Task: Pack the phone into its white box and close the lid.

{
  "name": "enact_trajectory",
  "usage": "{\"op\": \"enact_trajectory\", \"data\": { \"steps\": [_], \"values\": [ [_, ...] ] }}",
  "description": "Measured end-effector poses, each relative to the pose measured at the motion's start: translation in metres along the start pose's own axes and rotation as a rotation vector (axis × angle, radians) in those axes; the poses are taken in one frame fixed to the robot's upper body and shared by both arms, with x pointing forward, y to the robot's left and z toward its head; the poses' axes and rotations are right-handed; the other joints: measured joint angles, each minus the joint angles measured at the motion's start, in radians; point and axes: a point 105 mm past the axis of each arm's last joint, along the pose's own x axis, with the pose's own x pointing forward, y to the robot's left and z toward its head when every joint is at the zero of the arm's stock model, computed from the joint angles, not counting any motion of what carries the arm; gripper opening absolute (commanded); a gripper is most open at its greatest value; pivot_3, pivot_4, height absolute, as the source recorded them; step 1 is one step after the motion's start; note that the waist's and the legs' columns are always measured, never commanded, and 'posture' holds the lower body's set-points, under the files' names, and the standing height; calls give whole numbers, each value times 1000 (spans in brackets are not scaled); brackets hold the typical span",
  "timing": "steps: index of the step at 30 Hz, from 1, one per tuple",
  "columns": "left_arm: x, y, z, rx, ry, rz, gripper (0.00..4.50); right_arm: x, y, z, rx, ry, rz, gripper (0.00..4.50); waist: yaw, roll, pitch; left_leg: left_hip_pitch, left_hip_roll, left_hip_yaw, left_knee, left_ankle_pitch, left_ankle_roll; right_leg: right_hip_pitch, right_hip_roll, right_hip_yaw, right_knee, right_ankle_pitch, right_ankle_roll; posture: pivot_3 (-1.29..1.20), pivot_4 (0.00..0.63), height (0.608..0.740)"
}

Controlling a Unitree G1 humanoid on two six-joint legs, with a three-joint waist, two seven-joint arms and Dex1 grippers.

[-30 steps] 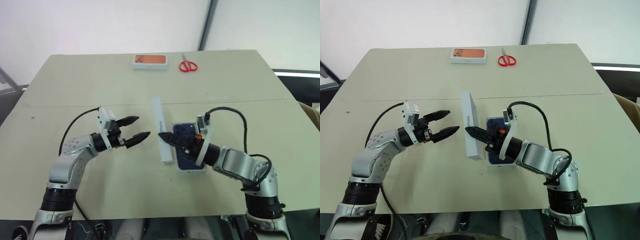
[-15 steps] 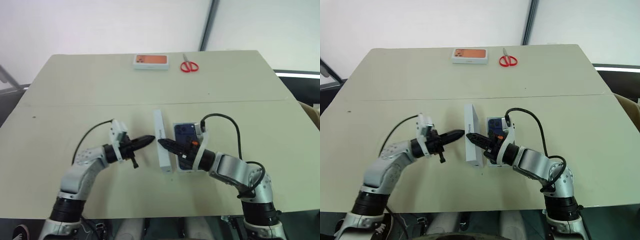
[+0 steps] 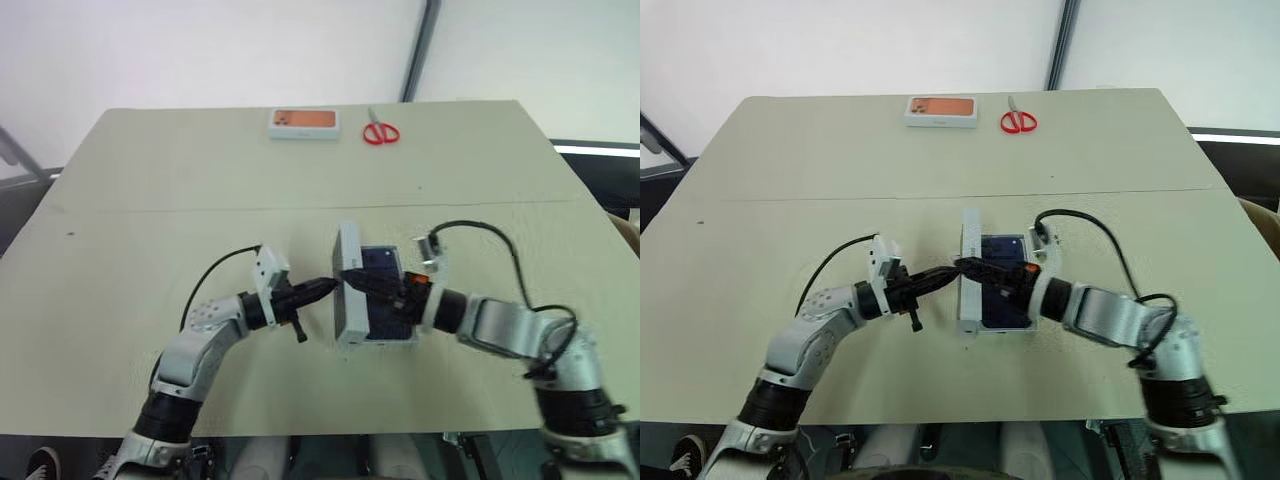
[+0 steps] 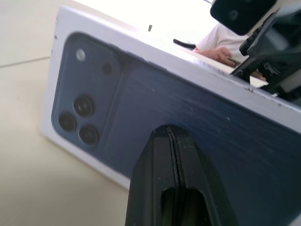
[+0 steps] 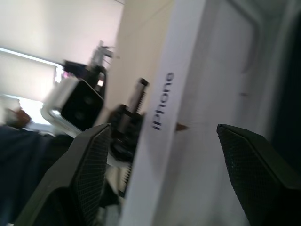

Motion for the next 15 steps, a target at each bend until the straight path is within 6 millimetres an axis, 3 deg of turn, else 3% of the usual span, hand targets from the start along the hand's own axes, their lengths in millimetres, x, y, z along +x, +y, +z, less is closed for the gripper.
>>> {"op": "enact_trajectory", "data": {
  "steps": [3, 6, 9, 12, 15],
  "values": [
    [12, -2, 3, -5, -30, -17, 0, -20, -11, 20, -53, -50, -55, 3859, 0, 0, 0, 0, 0, 1, 0, 0, 0, 0, 0, 0, 0, 0, 0, 0, 150, 740],
    [26, -6, -8, -36, -32, -39, 0, -45, -28, 53, -92, -180, -156, 3859, 1, 0, 0, 0, 0, 1, 1, -1, 1, 1, 0, 0, 0, 0, 0, 0, 150, 740],
    [36, -8, -17, -54, -25, -53, 0, -51, -34, 60, -132, -219, -187, 3859, -2, 0, 0, 0, 0, 1, 1, -1, 1, 0, 0, 0, 0, 0, 0, 0, 150, 740],
    [44, -7, -12, -35, -38, -63, 0, -50, -39, 61, -219, -219, -235, 3073, -1, 0, 0, 0, 0, 1, 1, -1, 1, 1, 0, 0, 0, 0, 0, 0, 150, 740],
    [42, -6, -12, -24, -28, -69, 0, -45, -49, 58, -505, -144, -369, 1587, -2, 1, 0, 0, 0, 1, 1, -1, 1, -1, 0, 0, 0, 0, 1, 0, 150, 740]
  ]
}}
